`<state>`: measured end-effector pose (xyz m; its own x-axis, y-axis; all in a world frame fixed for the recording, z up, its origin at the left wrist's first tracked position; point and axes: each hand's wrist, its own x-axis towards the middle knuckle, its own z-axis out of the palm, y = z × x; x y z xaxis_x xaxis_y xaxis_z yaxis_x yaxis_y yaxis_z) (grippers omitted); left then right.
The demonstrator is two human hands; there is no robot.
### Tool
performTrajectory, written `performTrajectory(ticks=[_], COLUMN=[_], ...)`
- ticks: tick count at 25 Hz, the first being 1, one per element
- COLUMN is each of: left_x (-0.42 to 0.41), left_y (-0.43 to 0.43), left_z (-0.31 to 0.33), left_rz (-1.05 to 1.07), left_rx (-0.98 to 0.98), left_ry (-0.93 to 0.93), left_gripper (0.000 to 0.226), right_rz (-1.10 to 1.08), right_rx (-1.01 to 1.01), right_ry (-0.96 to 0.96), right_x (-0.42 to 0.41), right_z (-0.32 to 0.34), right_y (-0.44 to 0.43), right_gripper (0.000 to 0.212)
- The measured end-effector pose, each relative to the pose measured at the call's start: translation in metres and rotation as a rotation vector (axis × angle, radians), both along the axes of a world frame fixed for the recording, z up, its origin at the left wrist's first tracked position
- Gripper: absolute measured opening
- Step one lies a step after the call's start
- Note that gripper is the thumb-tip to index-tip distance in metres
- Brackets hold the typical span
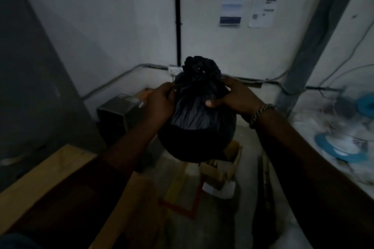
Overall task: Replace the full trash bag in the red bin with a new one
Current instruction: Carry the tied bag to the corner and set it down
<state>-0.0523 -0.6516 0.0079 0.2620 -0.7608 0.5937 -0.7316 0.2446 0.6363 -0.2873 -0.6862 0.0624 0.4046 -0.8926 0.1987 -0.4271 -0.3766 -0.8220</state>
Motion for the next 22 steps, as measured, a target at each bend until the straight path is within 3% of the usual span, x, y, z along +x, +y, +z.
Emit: performTrajectory(ticks=[8,14,22], left_x=[-0.041,-0.089,-0.133], left_y=[-0.168,-0.294,-0.398], left_z=[-0.058,-0.101,-0.156], left_rz=[-0.134,-0.136,-0.119], left_rx=[0.101,0.223,0.41], left_ry=[-0.007,0.049,0.021], left_gripper=[0.025,0.027,0.017], right_rz=[-0.187,-0.119,-0.105], right_rx=[0.125,0.086,0.221], right_ry=[0.069,0.193,0.235], right_x=[-0.043,-0.089,-0.133], right_z=[-0.064,-0.107,-0.169], right_y=[-0.147,-0.275,-0.39], right_gripper=[0.073,0.078,0.105])
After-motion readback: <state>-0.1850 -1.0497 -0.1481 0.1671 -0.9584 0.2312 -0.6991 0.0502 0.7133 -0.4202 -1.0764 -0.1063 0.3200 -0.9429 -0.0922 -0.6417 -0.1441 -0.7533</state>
